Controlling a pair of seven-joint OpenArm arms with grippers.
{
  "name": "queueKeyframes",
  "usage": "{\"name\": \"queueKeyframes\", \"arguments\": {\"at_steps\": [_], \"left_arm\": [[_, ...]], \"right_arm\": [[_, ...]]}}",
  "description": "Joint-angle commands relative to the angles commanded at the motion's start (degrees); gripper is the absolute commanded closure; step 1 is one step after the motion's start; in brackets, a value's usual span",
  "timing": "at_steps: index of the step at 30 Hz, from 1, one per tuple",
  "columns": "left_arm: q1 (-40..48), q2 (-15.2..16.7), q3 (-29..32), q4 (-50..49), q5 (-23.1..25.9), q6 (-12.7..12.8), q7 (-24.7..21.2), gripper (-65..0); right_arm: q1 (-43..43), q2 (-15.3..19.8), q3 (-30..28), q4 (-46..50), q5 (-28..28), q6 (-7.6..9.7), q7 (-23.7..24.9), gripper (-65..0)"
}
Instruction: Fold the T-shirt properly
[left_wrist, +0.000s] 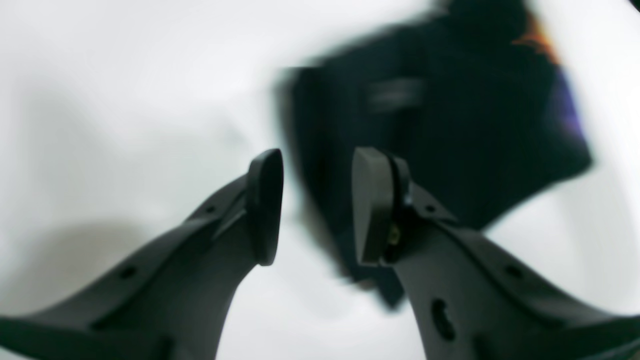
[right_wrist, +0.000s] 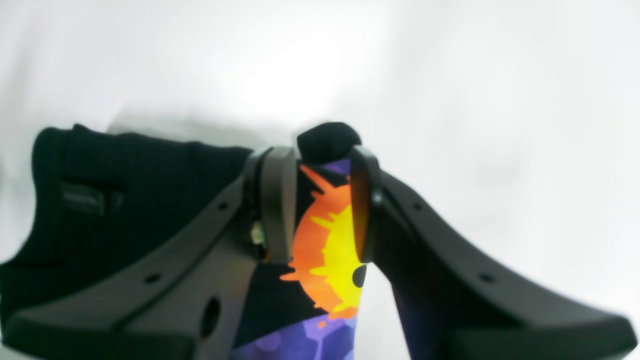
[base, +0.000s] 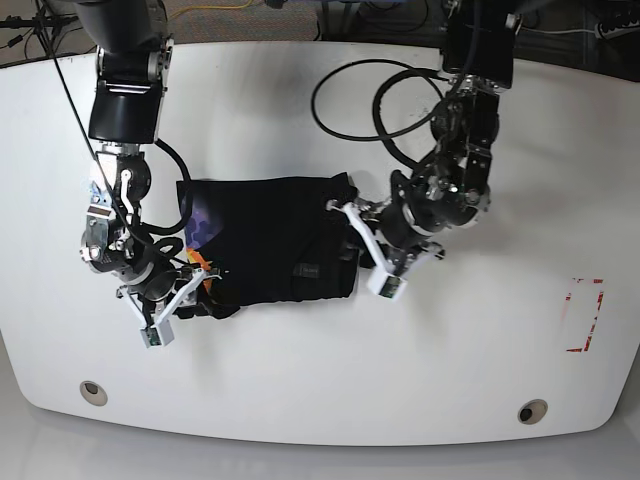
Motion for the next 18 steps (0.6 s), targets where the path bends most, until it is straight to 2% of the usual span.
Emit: {"name": "queueKeyframes", "arguments": {"at_steps": [5,11,14,18], "left_arm": [[0.09,1.67,2.29,-3.34,0.18,0.00,0.00,-22.2],[-0.09,1.67,2.37,-8.79,0.18,0.00,0.00,-22.2],[-1.67,1.41,2.37,-11.69,0.26,0.00,-0.09,-22.2],[-4.57,-0.35,2.55,-18.20,0.26,0.00,-0.26,-22.2]], "right_arm": [[0.18,-1.49,-0.09,-6.68,-4.04,2.02,7.56,-17.4],[0.79,-2.73,-0.62,-16.62,-12.84,5.10,17.76,-17.4],[0.70,-2.37,-0.35,-19.87,-13.71,6.24,20.57,-17.4],[-1.58,-1.32,1.58,-20.40,-13.80,7.74,20.92,-17.4]]}}
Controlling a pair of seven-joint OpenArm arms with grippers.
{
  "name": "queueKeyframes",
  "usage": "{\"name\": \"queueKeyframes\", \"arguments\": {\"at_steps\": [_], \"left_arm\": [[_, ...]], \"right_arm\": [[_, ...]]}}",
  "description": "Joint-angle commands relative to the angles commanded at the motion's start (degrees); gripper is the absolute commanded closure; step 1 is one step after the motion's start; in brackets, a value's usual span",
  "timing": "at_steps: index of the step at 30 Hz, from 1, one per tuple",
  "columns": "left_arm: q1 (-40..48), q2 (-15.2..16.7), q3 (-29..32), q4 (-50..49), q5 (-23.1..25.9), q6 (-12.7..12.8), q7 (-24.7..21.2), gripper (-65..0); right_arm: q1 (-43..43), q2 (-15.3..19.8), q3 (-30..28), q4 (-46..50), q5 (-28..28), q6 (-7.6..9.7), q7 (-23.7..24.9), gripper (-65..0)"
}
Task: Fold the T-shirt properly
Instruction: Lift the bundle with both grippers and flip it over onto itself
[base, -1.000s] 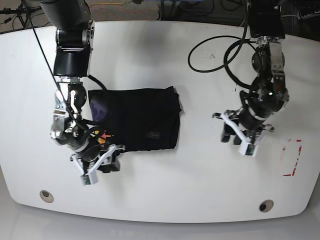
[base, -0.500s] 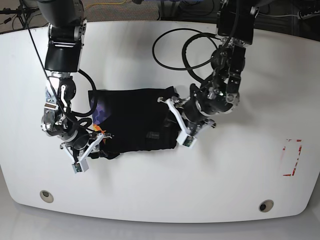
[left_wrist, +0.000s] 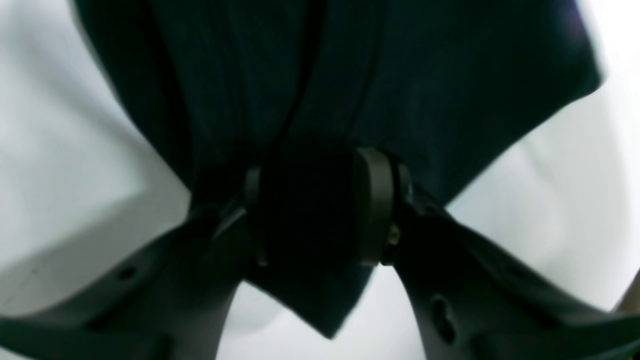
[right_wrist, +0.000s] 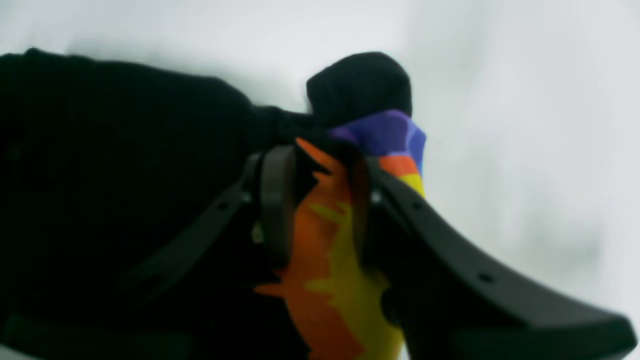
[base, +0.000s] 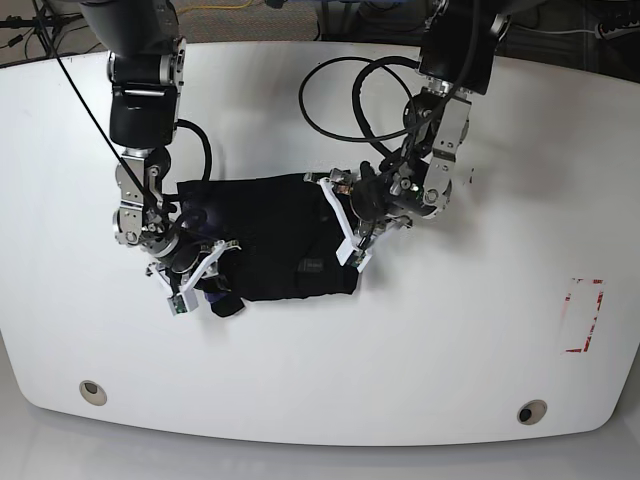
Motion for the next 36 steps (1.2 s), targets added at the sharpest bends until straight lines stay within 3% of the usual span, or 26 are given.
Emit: {"name": "queueKeyframes", "arguments": {"at_steps": [4,10,21,28,36], "left_arm": [[-3.78,-0.62,2.46,-7.65,-0.18,-0.09,-3.60,-22.2],[-8.18,-3.08,8.35,-11.25,-0.35,-0.09,-8.70,-22.2],[-16.44,-3.43,12.04,-12.75,-0.26,-0.09,-11.87,-22.2],[-16.97,-5.36,11.60,-2.46,-0.35,0.00,-11.87,-22.2],[-8.62,-5.27,11.78,9.58,-0.35,0.09,-11.60,-22.2]], "right_arm": [[-3.43,0.26,1.67,2.99,0.00,0.18,-0.09,-17.4],[-11.25,-0.18,4.31,13.27,0.09,0.09,-5.54,-17.4],[-22.07,-7.30,7.38,37.89,-0.09,-0.18,-18.46,-17.3],[-22.24,-8.18,7.38,51.69,-0.18,-0.18,-28.48,-17.3],[-18.64,-5.89,7.12,50.90,-0.18,0.18,-29.89,-17.3]]}}
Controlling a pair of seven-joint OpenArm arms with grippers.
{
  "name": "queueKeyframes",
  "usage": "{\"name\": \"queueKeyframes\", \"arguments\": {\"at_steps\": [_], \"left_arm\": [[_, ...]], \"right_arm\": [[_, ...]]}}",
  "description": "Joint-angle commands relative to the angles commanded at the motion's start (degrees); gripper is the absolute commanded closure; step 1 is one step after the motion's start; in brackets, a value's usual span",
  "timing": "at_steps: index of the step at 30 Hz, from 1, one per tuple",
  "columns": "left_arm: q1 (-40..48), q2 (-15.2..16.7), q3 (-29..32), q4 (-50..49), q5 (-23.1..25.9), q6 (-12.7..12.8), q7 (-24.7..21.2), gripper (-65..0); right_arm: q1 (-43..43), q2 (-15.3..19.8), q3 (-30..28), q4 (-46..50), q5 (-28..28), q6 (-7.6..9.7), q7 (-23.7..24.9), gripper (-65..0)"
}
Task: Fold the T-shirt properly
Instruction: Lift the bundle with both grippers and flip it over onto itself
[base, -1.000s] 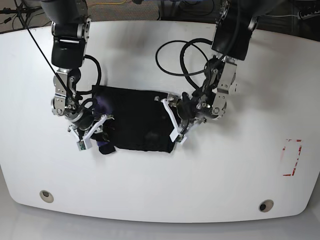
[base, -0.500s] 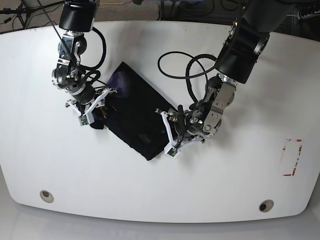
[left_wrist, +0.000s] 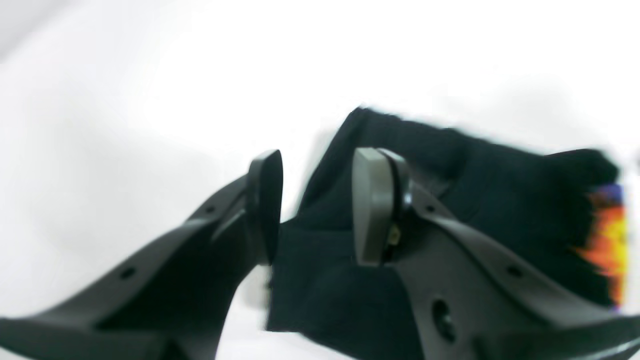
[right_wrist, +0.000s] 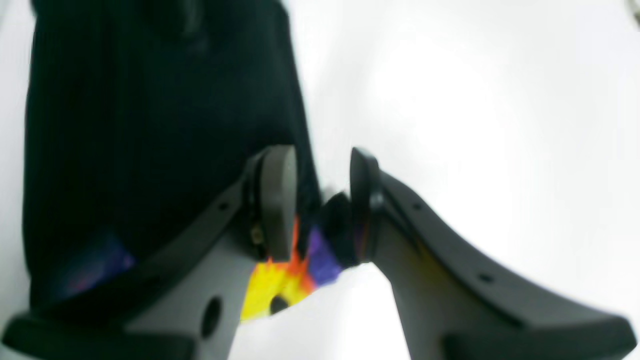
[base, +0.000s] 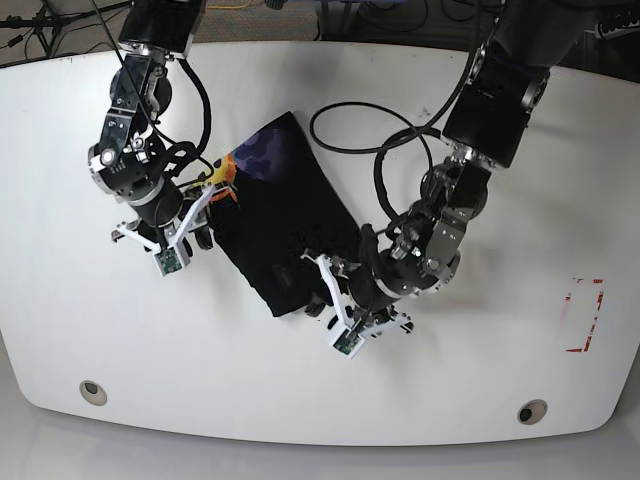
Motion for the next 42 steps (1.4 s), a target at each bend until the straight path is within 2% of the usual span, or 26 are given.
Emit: {"name": "queueKeyframes", "arguments": {"at_steps": [5,11,15,21,24,30,37,42], "left_arm": [[7.21,3.43,-0.09,2.29,0.09,0.00,1.67,-22.2],[14.24,7.21,-0.09,2.11,0.35,0.00,1.41,-22.2],[16.97,8.18,-0.09,0.79,0.44,0.00,1.41,-22.2],[17.32,7.91,-0.09,-8.26,0.44,0.00,1.32,-22.1],[16.88,5.63,-0.09,-10.99,0.35,0.00,1.32,-21.9],[16.26,0.79,-0.09,-8.35,0.00,0.00,1.32,-21.8],[16.35,-4.22,-0.18,-3.34,0.00,0.00,1.76,-21.9],[16.44,-6.95,-0.18,0.26,0.00,0.00,2.20,-22.1]], "right_arm": [[2.37,1.05,0.18,-8.88,0.09,0.09,2.37,-17.3],[1.05,2.37,0.09,-17.85,0.09,0.09,10.11,-17.3],[-0.88,2.37,0.26,-19.25,0.18,0.09,12.22,-17.3],[-3.87,2.29,0.26,-19.16,0.18,0.09,12.57,-17.3],[-4.92,2.02,0.26,-19.16,0.18,0.09,12.57,-17.3],[-6.33,1.67,0.00,-19.08,0.26,0.09,12.57,-17.3],[-8.97,-2.29,-0.26,-14.33,0.18,0.09,12.22,-17.3],[-10.55,-5.54,-4.57,-9.49,-0.09,-0.35,10.02,-17.3]]}}
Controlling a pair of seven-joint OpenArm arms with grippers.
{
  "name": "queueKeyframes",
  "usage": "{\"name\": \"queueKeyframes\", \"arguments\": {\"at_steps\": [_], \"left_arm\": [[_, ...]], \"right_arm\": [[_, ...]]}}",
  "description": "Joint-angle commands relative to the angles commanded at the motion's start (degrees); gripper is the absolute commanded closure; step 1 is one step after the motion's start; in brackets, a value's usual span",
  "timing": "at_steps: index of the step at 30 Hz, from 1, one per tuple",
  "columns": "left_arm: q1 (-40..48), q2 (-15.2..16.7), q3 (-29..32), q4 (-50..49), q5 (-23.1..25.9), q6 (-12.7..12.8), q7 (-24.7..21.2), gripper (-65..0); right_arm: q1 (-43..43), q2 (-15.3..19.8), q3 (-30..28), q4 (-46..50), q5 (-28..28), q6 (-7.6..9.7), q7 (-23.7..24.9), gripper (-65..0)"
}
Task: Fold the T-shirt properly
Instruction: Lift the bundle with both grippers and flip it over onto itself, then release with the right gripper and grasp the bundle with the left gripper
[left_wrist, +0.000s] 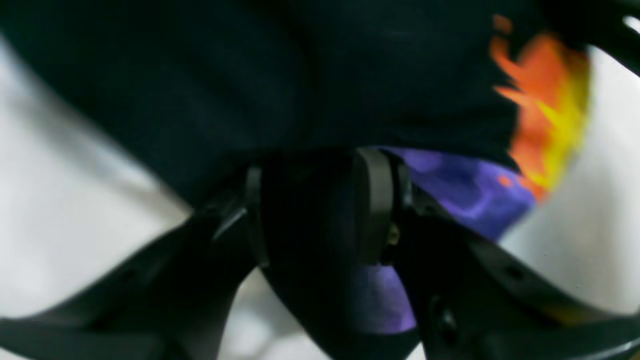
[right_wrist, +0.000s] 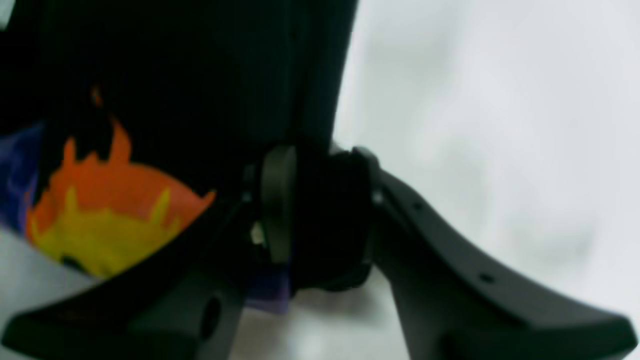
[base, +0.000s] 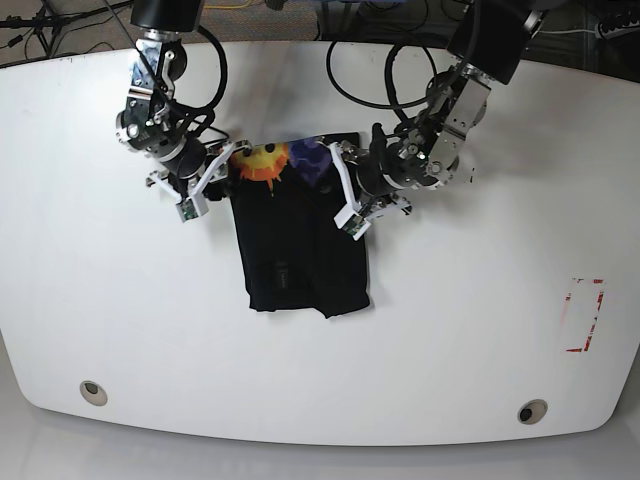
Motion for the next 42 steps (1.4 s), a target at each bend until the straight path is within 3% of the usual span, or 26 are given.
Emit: {"name": "queueKeyframes", "arguments": {"at_steps": [7,13,19,22,24,28,29,33,35,38,42], "left_arm": [[-0.44,-1.58,-0.35,5.80,0.00,0.00,3.16,-22.1],[-0.79,-1.14,-4.66,10.20,0.18,-0.09,4.04,-22.2],[-3.43,2.99,-5.45,10.46,1.05,1.67,2.55,-22.2],[-4.04,4.92,-4.75,10.20,4.48,6.51,-0.44,-22.9],[-4.04,8.62,-2.81,8.97,8.09,11.52,-4.40,-29.0],[-3.60,12.48,0.79,6.95,14.24,18.11,-9.93,-39.4],[-3.52,13.63,2.46,5.98,16.97,20.84,-11.60,-41.5],[-1.93,16.70,7.21,0.62,24.70,29.27,-14.86,-44.6],[-1.41,17.58,9.41,-2.20,27.96,32.26,-16.18,-45.8],[-0.26,18.37,11.08,-7.03,29.27,34.64,-18.64,-47.1],[0.53,18.55,10.99,-12.84,29.27,35.34,-22.86,-47.1]], "right_arm": [[-0.70,-0.35,-2.20,2.81,0.26,-0.09,-1.14,-17.3],[-0.79,0.88,-1.85,6.86,0.00,-0.09,-1.23,-17.3],[-0.35,3.87,4.57,8.53,0.44,0.44,-2.73,-17.3],[0.70,4.04,8.09,8.53,0.35,0.53,-4.13,-17.3],[1.23,5.36,10.64,8.35,0.35,0.53,-4.92,-17.3],[1.32,6.95,11.52,8.35,0.44,0.53,-5.01,-17.3],[1.32,7.12,11.52,8.35,0.44,0.53,-5.01,-17.3],[1.32,7.91,11.52,8.35,0.44,0.53,-5.01,-17.3],[1.32,7.91,11.52,8.35,0.44,0.53,-5.01,-17.3],[1.41,7.91,11.52,8.26,0.44,0.53,-5.01,-17.3],[1.32,7.82,11.52,8.26,0.44,0.53,-5.01,-17.3]]}}
